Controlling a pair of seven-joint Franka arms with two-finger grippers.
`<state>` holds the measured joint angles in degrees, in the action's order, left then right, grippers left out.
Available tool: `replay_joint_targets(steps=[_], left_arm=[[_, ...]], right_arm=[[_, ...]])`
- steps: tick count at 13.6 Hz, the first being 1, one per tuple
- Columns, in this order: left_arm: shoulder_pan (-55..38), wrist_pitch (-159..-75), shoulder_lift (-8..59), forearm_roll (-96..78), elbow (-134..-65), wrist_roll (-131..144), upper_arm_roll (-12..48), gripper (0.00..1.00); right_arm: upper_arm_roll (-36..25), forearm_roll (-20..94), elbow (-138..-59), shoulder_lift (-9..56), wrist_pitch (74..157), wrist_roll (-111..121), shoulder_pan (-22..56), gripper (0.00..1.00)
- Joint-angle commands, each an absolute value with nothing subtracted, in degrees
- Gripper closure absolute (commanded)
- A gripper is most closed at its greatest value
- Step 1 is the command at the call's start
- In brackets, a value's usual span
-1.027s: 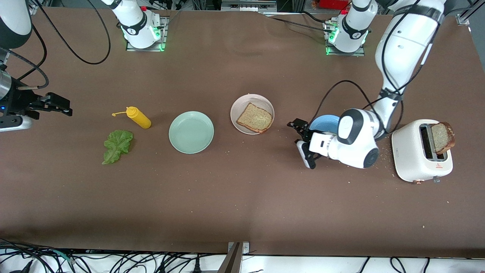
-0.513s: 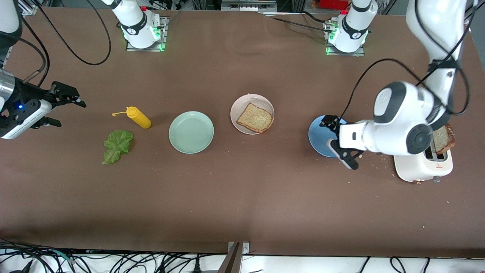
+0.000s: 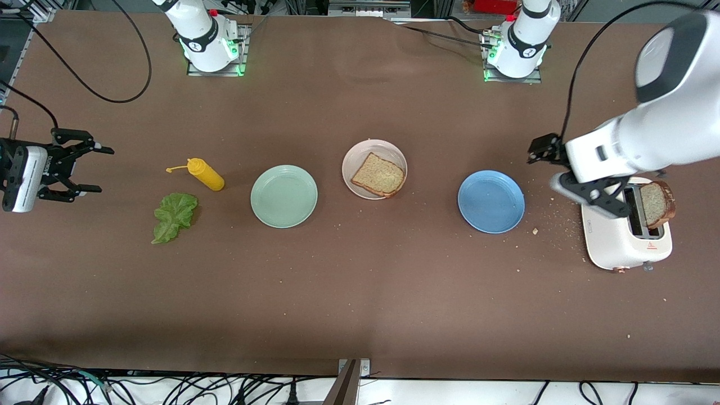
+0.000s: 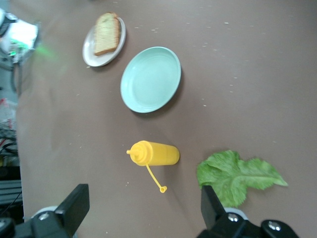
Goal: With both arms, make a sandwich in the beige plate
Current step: 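Open the left gripper and withdraw it while the right gripper reaches out, then grasp the yellow mustard bottle with the right gripper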
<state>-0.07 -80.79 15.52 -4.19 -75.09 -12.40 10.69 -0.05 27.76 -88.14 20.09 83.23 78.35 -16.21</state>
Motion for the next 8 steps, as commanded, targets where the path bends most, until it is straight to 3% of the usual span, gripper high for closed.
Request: replay_joint_targets(steps=[1,4,7,8], left_arm=[[-0.36,-82.33,7.93,-2.46,-79.79,-10.99,9.06,0.0],[0.62,-83.4,4.06,-2.73,-83.39,-2.86,8.61,0.0],[2.62,-90.93,-6.46,-3.25,-96.63,7.28,8.96,0.0],[2.72,-91.31,-7.2,-3.25,-97.81,7.12,9.83,0.0]], right_arm=[[0.62,34.95,-91.21,22.93,79.55,88.2,-20.55,0.0],[0.53,39.36,-98.15,25.13,79.54,100.42,-24.42,0.0],[0.53,40.78,-100.11,30.12,79.63,111.59,-26.36,0.0],[0.53,41.65,-100.28,33.02,79.19,115.45,-26.89,0.0]])
